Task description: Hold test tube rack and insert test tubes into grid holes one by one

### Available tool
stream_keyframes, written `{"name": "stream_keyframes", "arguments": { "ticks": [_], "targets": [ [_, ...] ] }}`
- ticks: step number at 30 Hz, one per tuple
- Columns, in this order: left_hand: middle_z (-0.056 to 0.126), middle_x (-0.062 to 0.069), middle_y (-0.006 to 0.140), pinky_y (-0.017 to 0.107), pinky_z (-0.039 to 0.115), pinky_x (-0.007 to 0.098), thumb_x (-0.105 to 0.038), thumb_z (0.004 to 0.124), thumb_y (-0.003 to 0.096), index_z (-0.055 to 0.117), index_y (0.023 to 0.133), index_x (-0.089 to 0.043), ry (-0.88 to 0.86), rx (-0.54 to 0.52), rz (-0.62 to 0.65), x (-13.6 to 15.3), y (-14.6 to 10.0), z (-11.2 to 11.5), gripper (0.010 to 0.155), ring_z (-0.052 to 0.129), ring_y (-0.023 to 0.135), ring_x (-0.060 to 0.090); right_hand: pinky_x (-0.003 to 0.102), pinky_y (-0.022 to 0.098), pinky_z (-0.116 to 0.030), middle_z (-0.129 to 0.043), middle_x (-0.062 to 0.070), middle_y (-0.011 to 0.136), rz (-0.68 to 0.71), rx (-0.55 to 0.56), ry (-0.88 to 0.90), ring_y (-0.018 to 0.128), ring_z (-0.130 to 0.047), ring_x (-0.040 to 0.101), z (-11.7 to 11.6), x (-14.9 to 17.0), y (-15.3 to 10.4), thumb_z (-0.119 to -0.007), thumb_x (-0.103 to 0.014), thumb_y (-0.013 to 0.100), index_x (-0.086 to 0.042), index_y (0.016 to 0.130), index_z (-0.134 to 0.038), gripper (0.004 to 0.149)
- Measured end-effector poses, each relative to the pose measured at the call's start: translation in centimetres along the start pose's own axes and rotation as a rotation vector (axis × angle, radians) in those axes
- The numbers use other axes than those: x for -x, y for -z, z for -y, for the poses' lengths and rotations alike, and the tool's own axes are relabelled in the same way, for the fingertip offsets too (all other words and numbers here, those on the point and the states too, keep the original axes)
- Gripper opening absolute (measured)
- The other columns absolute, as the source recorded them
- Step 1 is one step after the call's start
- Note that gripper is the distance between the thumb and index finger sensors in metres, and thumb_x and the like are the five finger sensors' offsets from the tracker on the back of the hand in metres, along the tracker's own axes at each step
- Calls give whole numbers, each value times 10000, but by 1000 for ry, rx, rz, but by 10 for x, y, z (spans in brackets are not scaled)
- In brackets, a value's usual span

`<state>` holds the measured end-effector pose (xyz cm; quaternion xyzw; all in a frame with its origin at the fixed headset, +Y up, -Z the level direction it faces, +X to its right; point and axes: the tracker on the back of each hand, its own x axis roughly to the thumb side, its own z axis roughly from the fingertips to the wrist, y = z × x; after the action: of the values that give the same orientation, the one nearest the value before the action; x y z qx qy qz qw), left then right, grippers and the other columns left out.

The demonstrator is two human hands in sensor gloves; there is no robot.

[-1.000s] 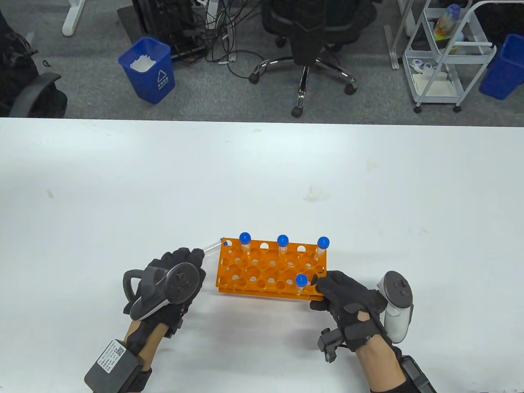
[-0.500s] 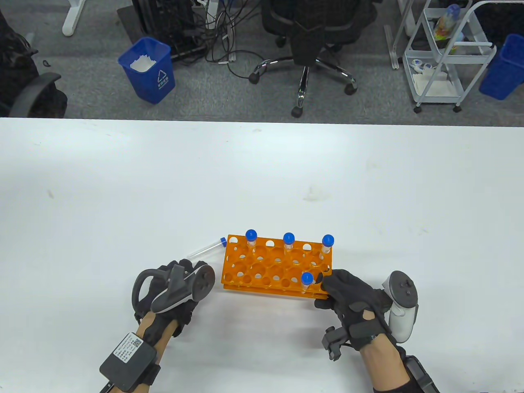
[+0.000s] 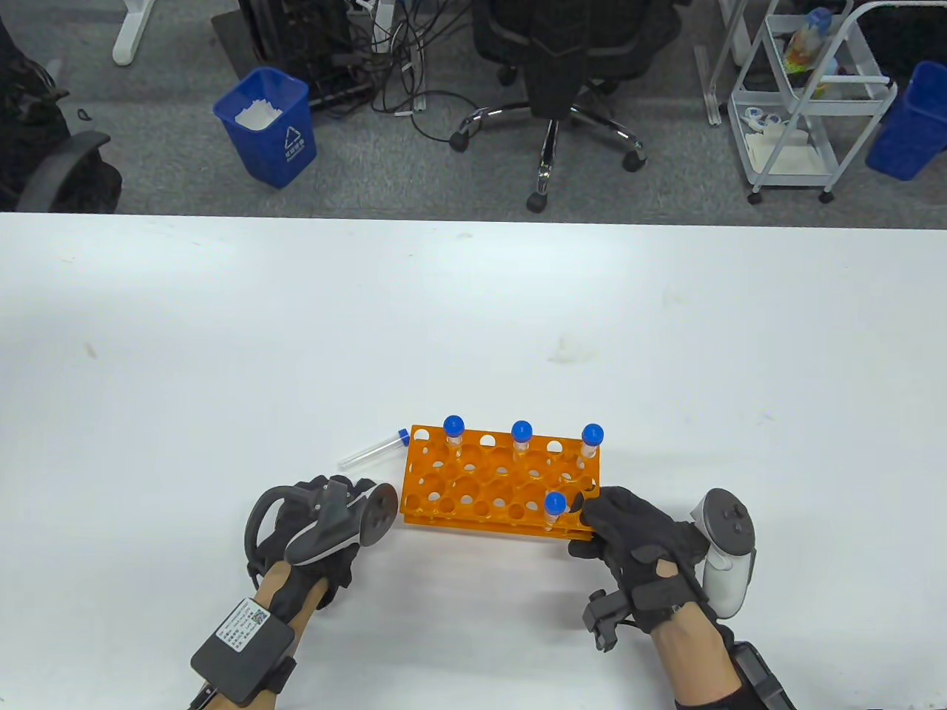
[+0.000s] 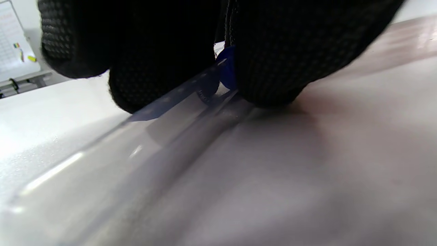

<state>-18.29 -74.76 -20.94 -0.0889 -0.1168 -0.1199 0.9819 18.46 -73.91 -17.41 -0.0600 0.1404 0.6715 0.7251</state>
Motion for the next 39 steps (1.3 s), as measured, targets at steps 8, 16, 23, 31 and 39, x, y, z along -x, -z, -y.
{"name": "stream_keyframes", "arguments": {
  "ticks": [8, 16, 23, 31, 39],
  "targets": [
    [963, 82, 771, 392, 902, 432, -372, 965, 337, 840, 865, -323, -47, -30, 10, 0, -5, -8, 544, 1074, 483, 296, 638, 415, -838, -575, 464, 957, -2, 1, 2, 696, -794, 612, 0, 0, 0, -787, -322, 425, -10, 711, -839, 426],
    [976, 80, 754, 378, 907, 426, -375, 972, 329, 863, 841, -296, -205, -209, 16, 8, -28, -42, 529, 1083, 460, 291, 638, 415, -837, -576, 464, 956, -3, 8, 7, 698, -792, 612, 1, 0, 1, -788, -322, 425, -10, 712, -839, 427],
    [997, 82, 729, 360, 910, 430, -358, 998, 312, 888, 810, -240, -460, -627, -51, 44, -68, -84, 523, 1089, 428, 305, 638, 416, -837, -576, 464, 956, -10, 11, 4, 697, -792, 613, 1, 1, 1, -788, -322, 425, -11, 712, -839, 426],
    [1008, 100, 728, 331, 921, 393, -364, 1022, 315, 892, 779, -234, -779, -967, 52, 45, -107, -119, 499, 1099, 391, 269, 638, 415, -838, -576, 465, 956, -19, 1, -10, 697, -793, 612, -2, 4, 2, -788, -322, 425, -9, 711, -840, 427],
    [1047, 133, 690, 264, 938, 351, -350, 1067, 287, 940, 753, -212, -766, -980, 207, -8, -100, -146, 503, 1117, 295, 221, 638, 415, -837, -577, 464, 955, -15, -5, -8, 697, -792, 613, -3, 5, 2, -788, -321, 424, -10, 711, -840, 426]
  ]
}}
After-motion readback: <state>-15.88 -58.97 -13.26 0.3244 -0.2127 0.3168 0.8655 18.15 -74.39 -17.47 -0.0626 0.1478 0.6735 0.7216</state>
